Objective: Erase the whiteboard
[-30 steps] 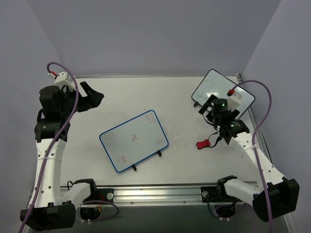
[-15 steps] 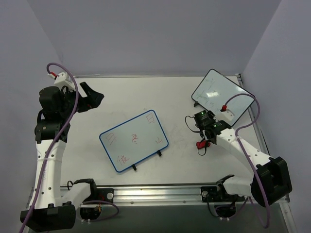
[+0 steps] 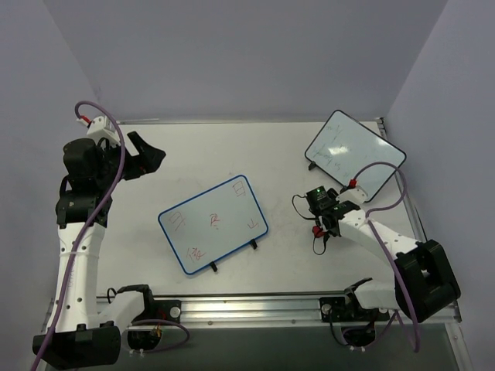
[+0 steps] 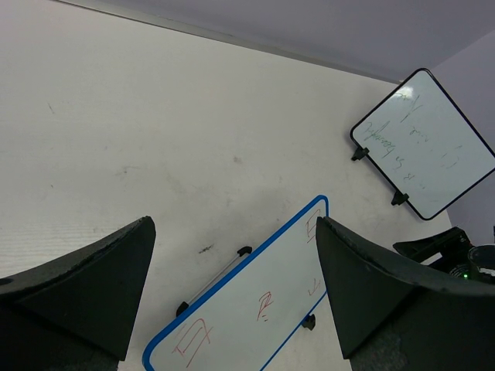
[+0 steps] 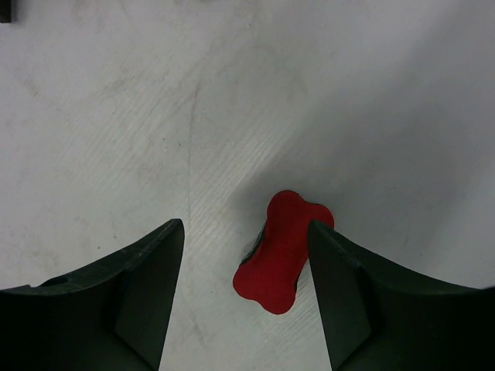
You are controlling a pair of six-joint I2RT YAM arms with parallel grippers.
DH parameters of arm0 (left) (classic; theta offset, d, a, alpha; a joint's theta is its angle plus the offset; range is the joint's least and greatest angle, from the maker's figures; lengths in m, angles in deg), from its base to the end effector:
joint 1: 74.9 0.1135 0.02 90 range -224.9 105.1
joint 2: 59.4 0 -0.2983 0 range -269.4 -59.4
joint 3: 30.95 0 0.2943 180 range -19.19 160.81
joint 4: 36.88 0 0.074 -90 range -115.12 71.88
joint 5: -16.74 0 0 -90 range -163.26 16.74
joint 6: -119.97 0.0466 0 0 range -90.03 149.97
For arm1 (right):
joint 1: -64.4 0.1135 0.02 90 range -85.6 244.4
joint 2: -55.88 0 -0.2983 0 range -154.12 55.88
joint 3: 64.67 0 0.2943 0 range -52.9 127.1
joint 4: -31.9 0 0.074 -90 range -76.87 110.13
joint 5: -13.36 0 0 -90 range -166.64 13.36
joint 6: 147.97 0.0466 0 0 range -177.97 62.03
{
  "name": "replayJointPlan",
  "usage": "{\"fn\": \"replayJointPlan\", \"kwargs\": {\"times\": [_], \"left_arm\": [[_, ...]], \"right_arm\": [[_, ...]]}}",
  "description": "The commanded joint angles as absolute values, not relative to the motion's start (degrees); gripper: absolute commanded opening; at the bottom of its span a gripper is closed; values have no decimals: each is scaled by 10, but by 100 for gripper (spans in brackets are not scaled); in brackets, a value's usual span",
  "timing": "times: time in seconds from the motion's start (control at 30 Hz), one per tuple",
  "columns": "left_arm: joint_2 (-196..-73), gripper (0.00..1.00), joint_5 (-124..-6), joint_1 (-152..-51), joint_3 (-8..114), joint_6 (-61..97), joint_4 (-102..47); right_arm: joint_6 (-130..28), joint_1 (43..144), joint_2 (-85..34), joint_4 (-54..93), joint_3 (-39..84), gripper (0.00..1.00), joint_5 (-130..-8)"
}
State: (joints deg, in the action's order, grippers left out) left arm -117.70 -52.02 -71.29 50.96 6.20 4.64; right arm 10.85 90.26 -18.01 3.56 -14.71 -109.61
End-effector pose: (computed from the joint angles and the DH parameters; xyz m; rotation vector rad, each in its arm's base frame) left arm 0.2452 -0.0014 0.4491 -0.1964 1.8937 -0.5885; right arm 0.2589 0.0973 0.1913 1.0528 2.0438 0.1161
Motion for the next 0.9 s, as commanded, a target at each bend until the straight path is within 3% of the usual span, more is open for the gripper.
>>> {"fn": "replayJointPlan", "kwargs": {"times": [0.0, 0.03, 0.23, 0.87], "left_arm": [[-1172, 94, -522, -707, 510, 57, 20], [-1173, 94, -521, -707, 510, 56, 19], [-1176, 94, -520, -705, 510, 55, 19], [-1181, 94, -514, -702, 508, 53, 16]], "right_arm": [[135, 901, -194, 57, -168, 58, -1092], [134, 901, -195, 63, -177, 51, -1088], [137, 900, -216, 86, -190, 45, -1076], [151, 902, -173, 9, -159, 47, -1103]]}}
